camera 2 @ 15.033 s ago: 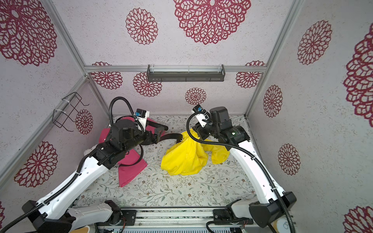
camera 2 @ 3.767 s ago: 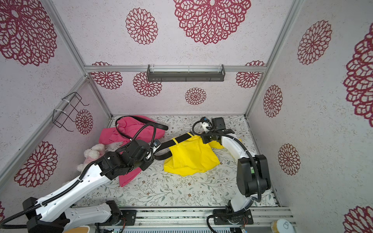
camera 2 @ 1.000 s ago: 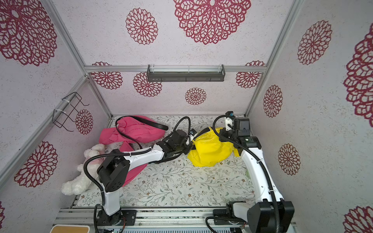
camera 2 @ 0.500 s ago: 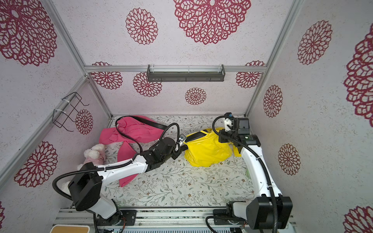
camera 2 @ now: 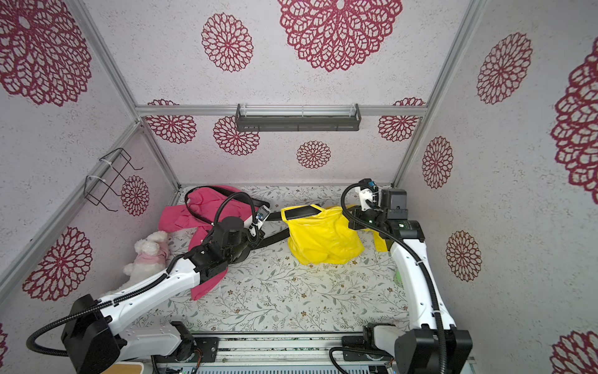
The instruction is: Remove the belt from the trousers
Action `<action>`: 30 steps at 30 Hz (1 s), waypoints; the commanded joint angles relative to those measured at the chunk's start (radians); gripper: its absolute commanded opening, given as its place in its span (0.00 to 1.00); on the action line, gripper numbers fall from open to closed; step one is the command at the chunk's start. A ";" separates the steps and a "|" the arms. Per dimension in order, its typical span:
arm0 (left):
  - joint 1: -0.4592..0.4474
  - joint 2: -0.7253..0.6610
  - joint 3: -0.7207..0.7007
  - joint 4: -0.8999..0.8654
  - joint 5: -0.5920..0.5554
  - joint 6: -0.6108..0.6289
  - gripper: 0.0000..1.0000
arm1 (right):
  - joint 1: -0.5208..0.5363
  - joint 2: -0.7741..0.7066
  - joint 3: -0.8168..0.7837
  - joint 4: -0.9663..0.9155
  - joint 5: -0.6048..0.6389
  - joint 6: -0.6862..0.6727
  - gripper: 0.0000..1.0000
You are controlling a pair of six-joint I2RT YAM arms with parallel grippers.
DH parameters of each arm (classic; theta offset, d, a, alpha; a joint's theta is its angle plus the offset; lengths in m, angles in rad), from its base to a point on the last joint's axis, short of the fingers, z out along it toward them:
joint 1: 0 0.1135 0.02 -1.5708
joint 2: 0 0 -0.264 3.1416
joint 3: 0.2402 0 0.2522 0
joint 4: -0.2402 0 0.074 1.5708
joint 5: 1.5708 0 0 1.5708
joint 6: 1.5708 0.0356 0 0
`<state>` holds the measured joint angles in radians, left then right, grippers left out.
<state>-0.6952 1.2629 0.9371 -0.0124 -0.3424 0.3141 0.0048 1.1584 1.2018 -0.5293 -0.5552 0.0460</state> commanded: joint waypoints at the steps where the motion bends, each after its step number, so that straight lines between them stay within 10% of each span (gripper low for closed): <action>1: 0.182 -0.088 0.011 -0.078 -0.354 0.040 0.00 | -0.045 -0.144 -0.094 0.190 0.328 0.099 0.00; 8: 0.187 -0.072 0.001 -0.005 -0.199 0.026 0.00 | 0.492 -0.322 -0.524 0.315 0.303 0.261 0.05; 10: 0.178 -0.074 -0.034 0.008 -0.164 0.007 0.00 | 0.576 -0.327 -0.571 0.312 0.260 0.255 0.43; 16: 0.072 -0.115 -0.119 -0.019 -0.146 -0.040 0.00 | 0.567 -0.389 -0.500 0.272 0.402 0.190 0.92; 30: -0.230 -0.080 -0.260 -0.075 -0.311 -0.234 0.00 | 0.384 0.075 -0.416 0.653 0.201 0.330 0.79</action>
<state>-0.8860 1.1511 0.6994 -0.0669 -0.5827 0.1364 0.3828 1.2507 0.7673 -0.0040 -0.2573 0.3241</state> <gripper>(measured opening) 0.072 0.790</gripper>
